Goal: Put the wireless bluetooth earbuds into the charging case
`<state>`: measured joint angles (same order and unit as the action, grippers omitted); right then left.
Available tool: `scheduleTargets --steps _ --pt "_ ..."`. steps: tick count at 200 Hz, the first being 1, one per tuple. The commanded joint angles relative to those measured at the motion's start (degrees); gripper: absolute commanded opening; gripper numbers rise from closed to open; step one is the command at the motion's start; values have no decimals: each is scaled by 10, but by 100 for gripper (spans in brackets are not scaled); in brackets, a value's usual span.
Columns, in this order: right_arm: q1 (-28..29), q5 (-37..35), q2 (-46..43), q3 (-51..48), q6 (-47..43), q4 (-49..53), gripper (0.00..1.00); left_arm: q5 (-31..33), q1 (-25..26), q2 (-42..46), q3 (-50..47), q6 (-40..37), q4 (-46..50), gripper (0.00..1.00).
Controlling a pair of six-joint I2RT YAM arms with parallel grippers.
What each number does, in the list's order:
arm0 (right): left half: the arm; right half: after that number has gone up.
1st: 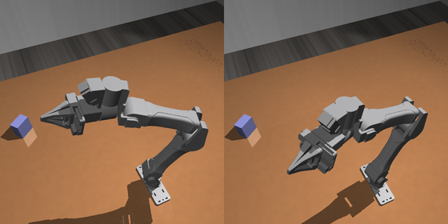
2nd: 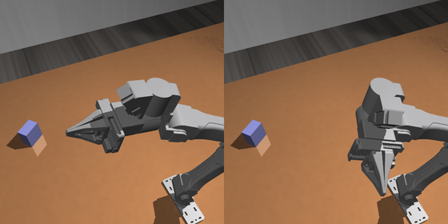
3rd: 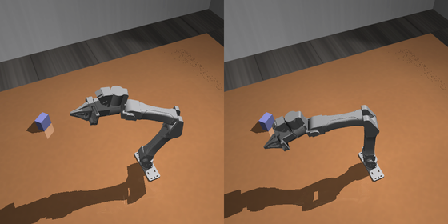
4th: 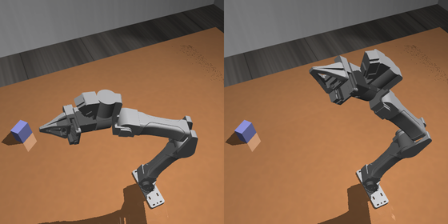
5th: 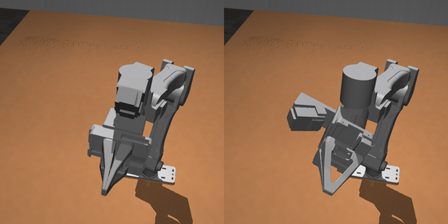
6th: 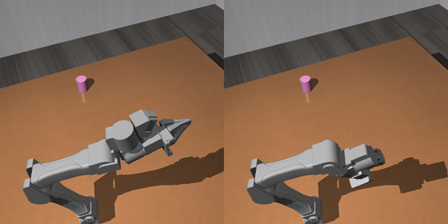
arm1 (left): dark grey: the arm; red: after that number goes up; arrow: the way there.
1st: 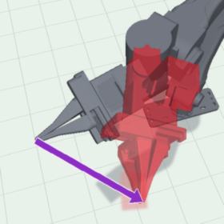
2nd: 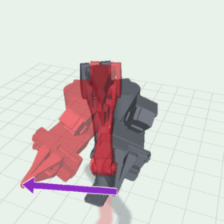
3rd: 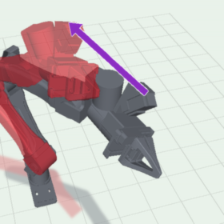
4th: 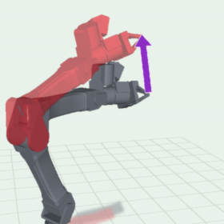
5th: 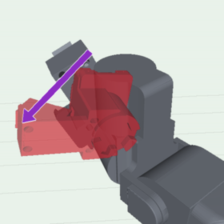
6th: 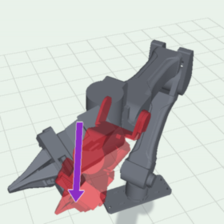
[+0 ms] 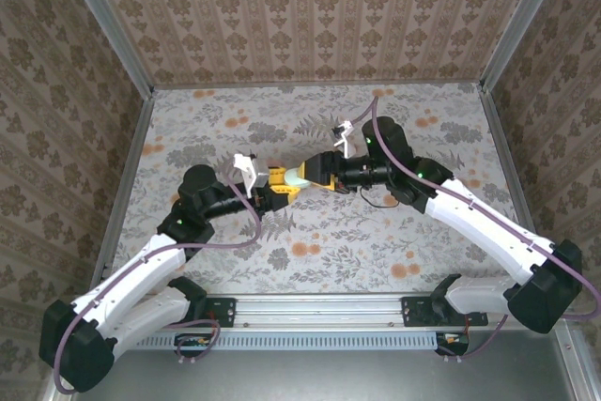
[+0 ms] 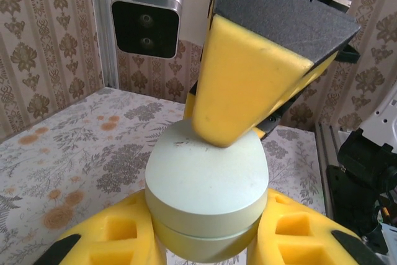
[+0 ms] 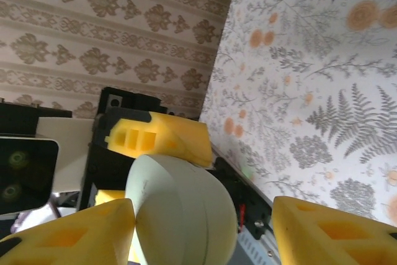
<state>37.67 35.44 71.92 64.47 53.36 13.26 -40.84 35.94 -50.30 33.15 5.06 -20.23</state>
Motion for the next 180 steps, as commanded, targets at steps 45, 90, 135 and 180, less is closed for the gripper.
scheduleTargets --steps 45,90,135,180 --pt "10 43 25 -23 81 -115 38 15 2 -8 13 28 -25 0" --pt "7 34 32 -26 104 -138 32 30 1 -1 12 16 3 26" --pt "-25 11 42 -28 116 -126 32 79 1 29 19 -28 104 75" --pt "-67 -24 74 -29 60 -88 33 141 -4 88 14 -54 209 100"
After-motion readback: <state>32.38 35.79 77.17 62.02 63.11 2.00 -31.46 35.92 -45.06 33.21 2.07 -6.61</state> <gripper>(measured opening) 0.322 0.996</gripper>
